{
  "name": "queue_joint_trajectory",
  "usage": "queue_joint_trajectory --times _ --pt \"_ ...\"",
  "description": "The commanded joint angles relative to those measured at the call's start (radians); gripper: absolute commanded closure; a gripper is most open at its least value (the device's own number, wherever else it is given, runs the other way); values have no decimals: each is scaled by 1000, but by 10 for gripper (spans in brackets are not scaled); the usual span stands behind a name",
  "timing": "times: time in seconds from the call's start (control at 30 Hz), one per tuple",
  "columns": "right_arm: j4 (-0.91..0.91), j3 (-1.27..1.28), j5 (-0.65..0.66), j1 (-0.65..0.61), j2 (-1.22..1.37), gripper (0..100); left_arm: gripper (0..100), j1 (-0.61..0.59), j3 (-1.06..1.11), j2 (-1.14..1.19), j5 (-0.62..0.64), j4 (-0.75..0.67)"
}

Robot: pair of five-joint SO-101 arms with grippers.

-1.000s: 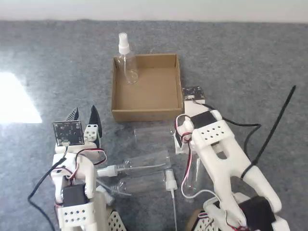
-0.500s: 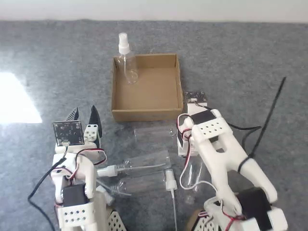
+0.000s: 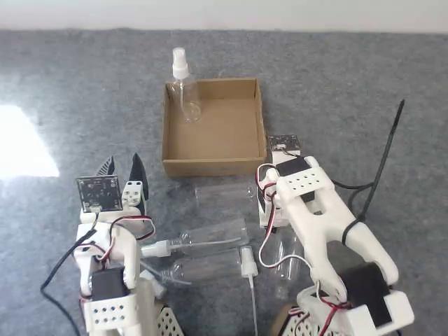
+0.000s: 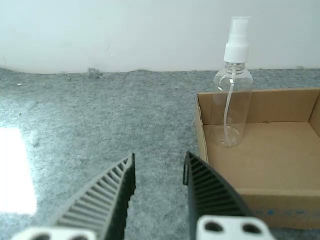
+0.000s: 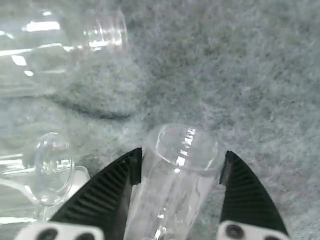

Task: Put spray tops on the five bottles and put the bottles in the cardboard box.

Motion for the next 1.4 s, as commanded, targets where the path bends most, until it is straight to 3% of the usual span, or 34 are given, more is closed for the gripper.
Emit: queue_joint_trajectory --times 0.0,0.27,0.5,0.83,1.07,1.37 --pt "7 -32 -6 13 18 794 848 -5 -7 -12 -8 2" --pt "7 -68 -6 97 21 796 848 -5 -7 -12 -8 2" --pt "-25 -74 -6 101 19 918 848 -5 -7 -12 -8 3" --pt "-44 -126 -17 163 13 918 848 -5 -7 -11 -8 3" --pt "-47 -224 -252 305 21 918 848 -5 -7 -11 -8 3" --pt "-93 -264 -450 325 21 918 848 -5 -7 -11 -8 3"
